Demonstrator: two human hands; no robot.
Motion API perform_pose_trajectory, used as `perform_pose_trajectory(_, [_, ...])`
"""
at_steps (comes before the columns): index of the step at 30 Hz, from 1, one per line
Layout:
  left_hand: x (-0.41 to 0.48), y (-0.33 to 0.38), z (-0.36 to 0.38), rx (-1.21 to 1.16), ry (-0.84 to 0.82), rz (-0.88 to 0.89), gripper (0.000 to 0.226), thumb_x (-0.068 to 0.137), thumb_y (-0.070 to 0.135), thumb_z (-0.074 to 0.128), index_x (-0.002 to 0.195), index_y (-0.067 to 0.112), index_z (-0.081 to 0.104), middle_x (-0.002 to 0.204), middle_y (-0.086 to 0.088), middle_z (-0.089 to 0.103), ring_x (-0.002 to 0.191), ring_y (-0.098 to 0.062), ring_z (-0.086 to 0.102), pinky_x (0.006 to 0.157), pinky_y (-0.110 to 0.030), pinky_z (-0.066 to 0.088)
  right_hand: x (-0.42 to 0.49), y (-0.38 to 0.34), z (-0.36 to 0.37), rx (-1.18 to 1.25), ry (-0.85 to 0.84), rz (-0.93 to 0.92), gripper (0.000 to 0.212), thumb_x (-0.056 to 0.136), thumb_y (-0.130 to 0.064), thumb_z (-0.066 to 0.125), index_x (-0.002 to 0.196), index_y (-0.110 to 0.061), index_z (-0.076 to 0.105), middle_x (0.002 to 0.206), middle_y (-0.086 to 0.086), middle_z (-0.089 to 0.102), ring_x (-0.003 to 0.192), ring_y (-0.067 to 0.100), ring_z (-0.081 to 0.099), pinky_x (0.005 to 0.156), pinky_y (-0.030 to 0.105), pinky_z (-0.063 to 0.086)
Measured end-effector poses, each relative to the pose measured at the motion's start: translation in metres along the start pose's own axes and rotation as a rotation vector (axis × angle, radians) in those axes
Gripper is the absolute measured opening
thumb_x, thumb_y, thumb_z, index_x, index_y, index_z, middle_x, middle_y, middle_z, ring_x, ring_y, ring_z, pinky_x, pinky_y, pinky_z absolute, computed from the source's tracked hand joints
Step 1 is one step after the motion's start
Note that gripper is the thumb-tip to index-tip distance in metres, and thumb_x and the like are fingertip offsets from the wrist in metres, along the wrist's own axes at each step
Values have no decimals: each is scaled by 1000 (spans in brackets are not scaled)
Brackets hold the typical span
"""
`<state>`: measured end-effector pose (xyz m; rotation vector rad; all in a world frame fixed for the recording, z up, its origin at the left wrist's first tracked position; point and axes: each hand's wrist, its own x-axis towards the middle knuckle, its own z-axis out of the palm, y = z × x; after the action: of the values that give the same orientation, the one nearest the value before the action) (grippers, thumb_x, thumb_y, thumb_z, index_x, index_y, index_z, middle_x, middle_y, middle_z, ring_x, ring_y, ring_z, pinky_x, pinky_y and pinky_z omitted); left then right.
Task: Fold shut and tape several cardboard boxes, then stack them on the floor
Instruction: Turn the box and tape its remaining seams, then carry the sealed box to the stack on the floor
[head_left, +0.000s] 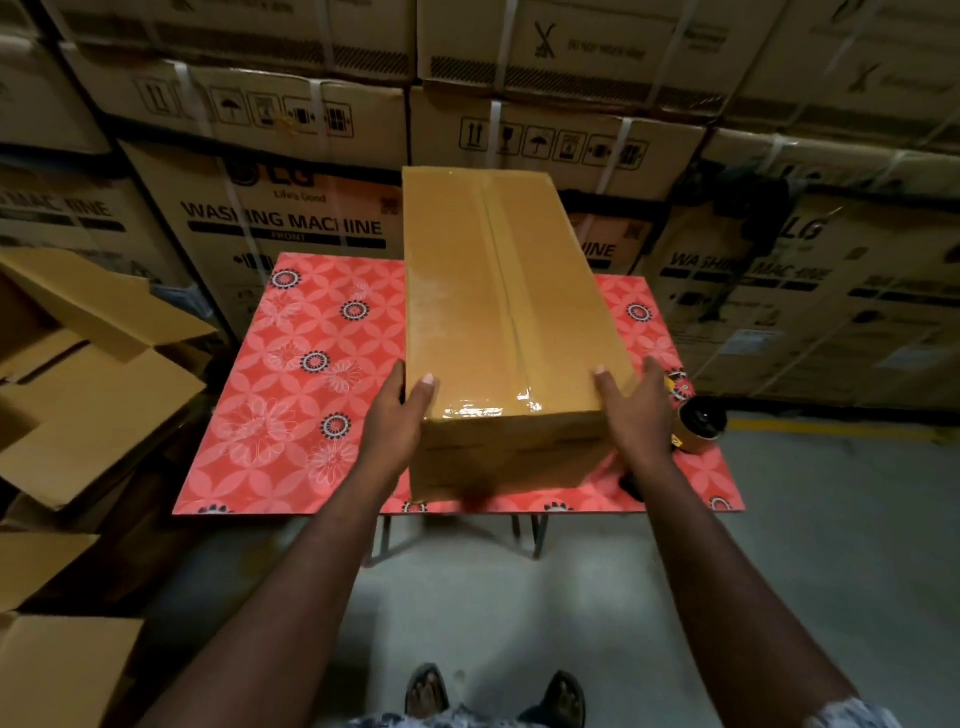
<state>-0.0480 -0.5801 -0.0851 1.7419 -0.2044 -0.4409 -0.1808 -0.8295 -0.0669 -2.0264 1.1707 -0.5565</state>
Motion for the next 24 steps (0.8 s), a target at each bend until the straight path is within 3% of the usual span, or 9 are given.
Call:
perform_pose_trajectory(2, [6, -6, 2, -86, 16, -46, 85, 78, 71, 57, 151, 32, 43, 151, 6, 51, 138, -18, 48, 116, -50, 38, 0, 7, -3, 153, -56, 50, 89, 77, -78, 54, 141, -15, 56, 134, 8, 64, 124, 28, 58, 105, 48, 47])
perform_pose_trajectory(4, [-5, 4, 0, -155, 35, -82, 75, 84, 60, 61, 151, 29, 44, 151, 4, 51, 138, -19, 48, 117, -50, 36, -14, 13, -3, 203, -26, 69, 80, 80, -76, 56, 137, -20, 60, 130, 2, 67, 120, 23, 61, 103, 48, 50])
perform_pose_trajectory(7, [-30, 12, -6, -182, 25, -82, 46, 103, 29, 54, 149, 25, 49, 142, 4, 58, 131, -19, 53, 115, -48, 39, -41, 16, -9, 218, -37, 90, 56, 93, -52, 65, 137, -18, 59, 128, 1, 66, 120, 23, 60, 102, 44, 49])
perform_pose_trajectory(11, [-59, 6, -16, -201, -5, -101, 44, 103, 24, 52, 147, 30, 50, 139, 5, 60, 128, -23, 55, 110, -52, 42, -55, 23, -24, 280, -144, 135, 36, 97, -21, 66, 130, -15, 55, 109, -4, 61, 103, 20, 58, 87, 35, 46])
perform_pose_trajectory(15, [-47, 19, -17, -209, -29, -121, 46, 101, 7, 47, 134, 38, 55, 118, 10, 67, 108, -21, 64, 86, -41, 52, -19, 11, -28, 278, -365, 166, 32, 99, -11, 56, 129, -19, 51, 112, 5, 61, 92, 18, 56, 73, 31, 41])
perform_pose_trajectory(18, [-21, 26, -17, -152, -48, -103, 46, 102, 8, 46, 134, 42, 51, 117, 11, 66, 104, -19, 64, 82, -36, 51, 9, -6, -30, 306, -527, 181, 29, 102, -26, 56, 130, -22, 47, 109, -2, 62, 94, 16, 61, 72, 30, 47])
perform_pose_trajectory(21, [11, 26, -13, -68, -106, -47, 45, 105, 24, 51, 148, 31, 44, 134, 3, 61, 121, -22, 60, 97, -42, 50, 36, -14, -20, 296, -581, 152, 46, 101, -43, 58, 138, -17, 52, 122, 6, 68, 106, 26, 67, 94, 45, 54])
perform_pose_trajectory(22, [22, 24, -12, -37, -114, -23, 49, 104, 31, 52, 151, 30, 39, 141, 3, 57, 127, -23, 56, 104, -45, 46, 43, -18, -16, 291, -576, 124, 49, 100, -44, 59, 140, -17, 53, 124, 6, 68, 107, 26, 67, 95, 44, 54])
perform_pose_trajectory(24, [40, 27, -10, 10, -127, 3, 54, 103, 42, 51, 154, 31, 35, 147, 4, 51, 131, -22, 50, 110, -47, 41, 56, -26, -10, 318, -583, 93, 45, 97, -43, 64, 136, -20, 55, 117, 3, 71, 99, 19, 70, 81, 34, 57])
